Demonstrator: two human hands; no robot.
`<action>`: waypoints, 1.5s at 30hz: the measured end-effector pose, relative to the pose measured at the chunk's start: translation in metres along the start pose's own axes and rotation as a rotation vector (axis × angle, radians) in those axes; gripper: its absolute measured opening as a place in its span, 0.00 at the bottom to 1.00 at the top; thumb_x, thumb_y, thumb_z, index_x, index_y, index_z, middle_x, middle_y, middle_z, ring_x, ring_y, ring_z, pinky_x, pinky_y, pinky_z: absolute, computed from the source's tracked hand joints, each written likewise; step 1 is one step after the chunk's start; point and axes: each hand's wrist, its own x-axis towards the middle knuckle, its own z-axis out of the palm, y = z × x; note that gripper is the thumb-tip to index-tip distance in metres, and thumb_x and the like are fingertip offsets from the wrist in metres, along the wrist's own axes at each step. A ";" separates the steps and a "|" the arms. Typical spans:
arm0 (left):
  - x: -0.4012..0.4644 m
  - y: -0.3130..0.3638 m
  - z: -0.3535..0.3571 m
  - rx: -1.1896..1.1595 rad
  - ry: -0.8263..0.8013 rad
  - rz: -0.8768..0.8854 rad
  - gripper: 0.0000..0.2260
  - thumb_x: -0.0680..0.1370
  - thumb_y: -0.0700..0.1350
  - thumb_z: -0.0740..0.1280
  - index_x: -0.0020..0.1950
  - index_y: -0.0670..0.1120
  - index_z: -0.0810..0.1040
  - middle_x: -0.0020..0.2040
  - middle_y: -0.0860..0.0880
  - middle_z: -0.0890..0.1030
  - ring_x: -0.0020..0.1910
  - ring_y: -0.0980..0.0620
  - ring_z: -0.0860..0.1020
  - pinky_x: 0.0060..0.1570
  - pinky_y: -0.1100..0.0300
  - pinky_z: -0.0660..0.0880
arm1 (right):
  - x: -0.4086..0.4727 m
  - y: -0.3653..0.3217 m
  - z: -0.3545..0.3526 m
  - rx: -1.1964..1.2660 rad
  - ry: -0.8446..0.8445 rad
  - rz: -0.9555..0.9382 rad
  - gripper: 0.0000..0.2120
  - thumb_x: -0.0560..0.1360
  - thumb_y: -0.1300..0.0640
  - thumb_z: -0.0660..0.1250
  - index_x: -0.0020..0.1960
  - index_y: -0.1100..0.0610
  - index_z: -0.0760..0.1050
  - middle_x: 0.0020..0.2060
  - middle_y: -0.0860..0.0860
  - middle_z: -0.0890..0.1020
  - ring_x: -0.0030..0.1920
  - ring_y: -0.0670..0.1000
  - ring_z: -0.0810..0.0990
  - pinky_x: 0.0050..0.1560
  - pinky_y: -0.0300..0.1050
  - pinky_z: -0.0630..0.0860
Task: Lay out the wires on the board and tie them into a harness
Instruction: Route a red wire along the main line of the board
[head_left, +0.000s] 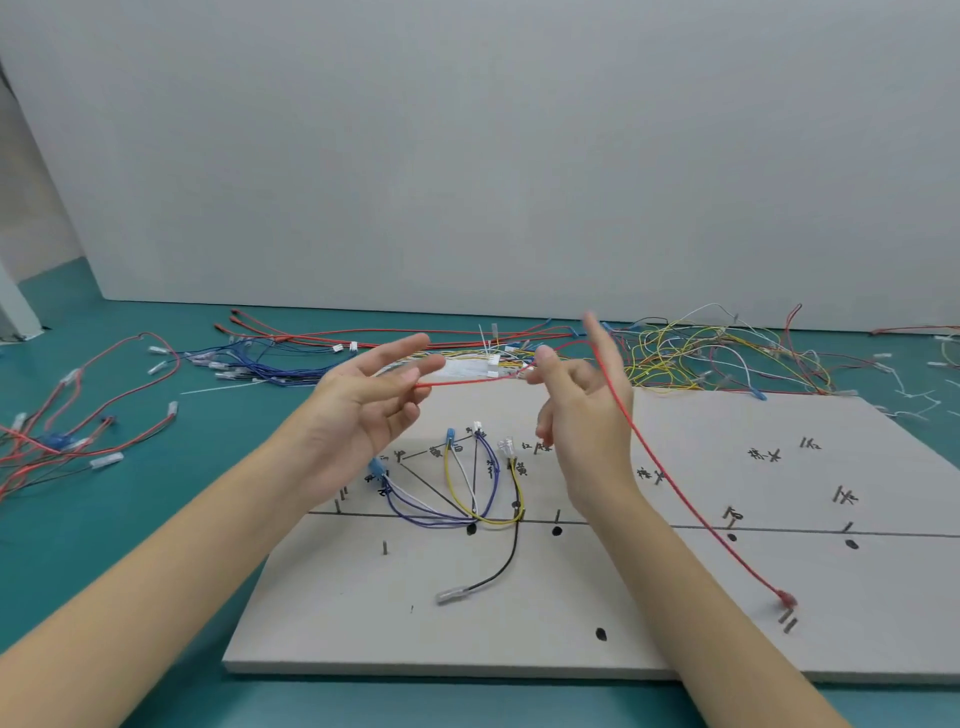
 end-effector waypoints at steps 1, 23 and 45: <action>-0.001 0.003 -0.001 -0.053 0.001 -0.004 0.19 0.70 0.37 0.68 0.61 0.46 0.79 0.54 0.49 0.84 0.38 0.57 0.80 0.37 0.67 0.78 | 0.002 -0.002 -0.002 -0.035 0.037 -0.034 0.10 0.78 0.54 0.67 0.58 0.55 0.77 0.53 0.44 0.81 0.20 0.48 0.69 0.25 0.38 0.67; 0.001 0.023 -0.032 0.423 -0.243 -0.087 0.11 0.72 0.40 0.72 0.55 0.46 0.84 0.53 0.40 0.84 0.45 0.50 0.82 0.46 0.62 0.79 | 0.002 -0.005 -0.007 0.485 -0.988 0.595 0.29 0.77 0.40 0.49 0.59 0.57 0.81 0.48 0.57 0.84 0.32 0.55 0.80 0.25 0.40 0.71; 0.012 0.036 -0.087 0.684 -0.419 -0.354 0.12 0.75 0.44 0.68 0.56 0.45 0.82 0.41 0.44 0.81 0.41 0.54 0.78 0.46 0.62 0.74 | -0.021 0.018 0.012 -0.869 -0.711 -0.406 0.09 0.72 0.47 0.72 0.50 0.49 0.85 0.39 0.43 0.78 0.44 0.46 0.71 0.49 0.45 0.68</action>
